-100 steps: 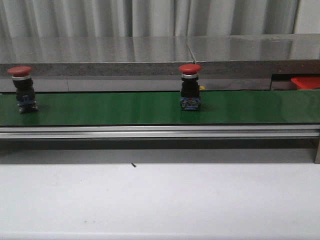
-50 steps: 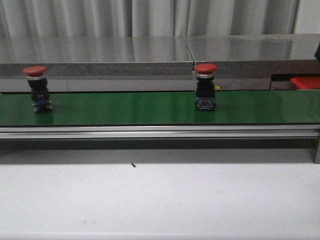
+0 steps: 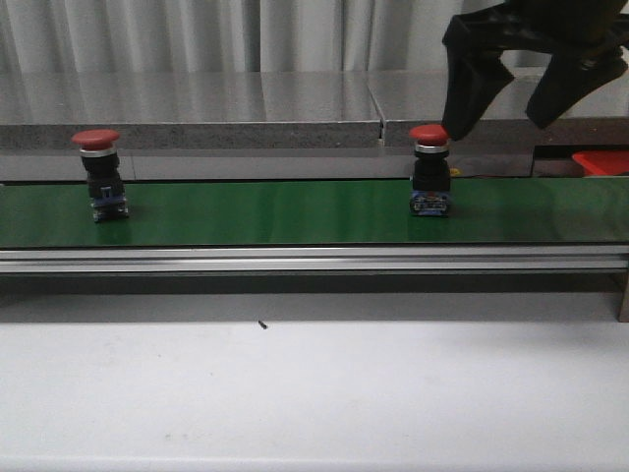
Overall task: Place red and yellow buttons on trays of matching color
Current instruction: 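Grasp the first red button off the belt with the right gripper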
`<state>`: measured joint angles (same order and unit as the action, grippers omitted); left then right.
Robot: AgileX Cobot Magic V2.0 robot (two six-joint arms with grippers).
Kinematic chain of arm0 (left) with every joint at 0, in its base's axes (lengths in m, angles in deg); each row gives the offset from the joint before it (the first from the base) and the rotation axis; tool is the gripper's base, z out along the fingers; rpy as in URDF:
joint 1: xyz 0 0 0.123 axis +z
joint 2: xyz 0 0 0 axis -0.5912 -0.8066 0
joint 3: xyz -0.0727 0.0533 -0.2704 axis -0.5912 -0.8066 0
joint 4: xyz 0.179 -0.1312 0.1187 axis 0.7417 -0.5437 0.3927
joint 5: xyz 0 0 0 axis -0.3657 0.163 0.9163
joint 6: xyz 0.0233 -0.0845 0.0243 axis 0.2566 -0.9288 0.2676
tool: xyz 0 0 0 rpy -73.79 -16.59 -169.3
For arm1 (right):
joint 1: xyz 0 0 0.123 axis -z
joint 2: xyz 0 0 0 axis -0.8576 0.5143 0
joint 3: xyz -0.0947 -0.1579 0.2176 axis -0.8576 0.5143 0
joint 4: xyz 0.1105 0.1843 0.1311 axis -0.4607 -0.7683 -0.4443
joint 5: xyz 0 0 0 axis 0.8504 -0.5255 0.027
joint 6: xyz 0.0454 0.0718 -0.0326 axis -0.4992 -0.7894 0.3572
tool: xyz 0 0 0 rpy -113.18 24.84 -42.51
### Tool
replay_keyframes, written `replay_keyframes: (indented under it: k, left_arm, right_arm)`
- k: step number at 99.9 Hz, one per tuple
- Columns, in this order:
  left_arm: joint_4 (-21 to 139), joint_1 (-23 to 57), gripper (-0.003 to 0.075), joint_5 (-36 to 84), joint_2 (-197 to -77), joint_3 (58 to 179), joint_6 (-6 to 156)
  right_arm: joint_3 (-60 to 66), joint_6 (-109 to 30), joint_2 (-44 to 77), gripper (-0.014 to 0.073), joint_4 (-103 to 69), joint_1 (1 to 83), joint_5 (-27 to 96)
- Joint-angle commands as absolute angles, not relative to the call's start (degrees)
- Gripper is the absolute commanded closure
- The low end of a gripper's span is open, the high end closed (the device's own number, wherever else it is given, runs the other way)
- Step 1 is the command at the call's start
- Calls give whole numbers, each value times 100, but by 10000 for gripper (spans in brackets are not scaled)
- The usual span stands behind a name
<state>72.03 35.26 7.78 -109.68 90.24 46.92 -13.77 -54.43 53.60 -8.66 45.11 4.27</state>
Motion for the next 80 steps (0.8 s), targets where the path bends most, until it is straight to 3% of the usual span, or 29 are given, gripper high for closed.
replay_keyframes:
  k: [1,44,53,70,80]
  left_arm:
    - [7104,3486,739,1203,-10970,9174,4682]
    - [7104,3486,739,1203,-10970,9174,4682]
    - [7104,3486,739,1203,-10970,9174,4682]
    - [7104,3486,739,1203,-10970,9174,4682]
    - [7104,3486,739,1203,-10970,9174,4682]
  right_arm:
    - [-1847,-5374,5351,-62,-1012,4511,538]
    - [-2346,-5374,5990,-44,-1039,4511,473]
    - [-2346,-5374,6084,53,-1034,4511,340]
    - [-2365,-5379,6116,379,-1034,4517,274]
    - [-2492,-5379,6103,480,-1012,4538,-5]
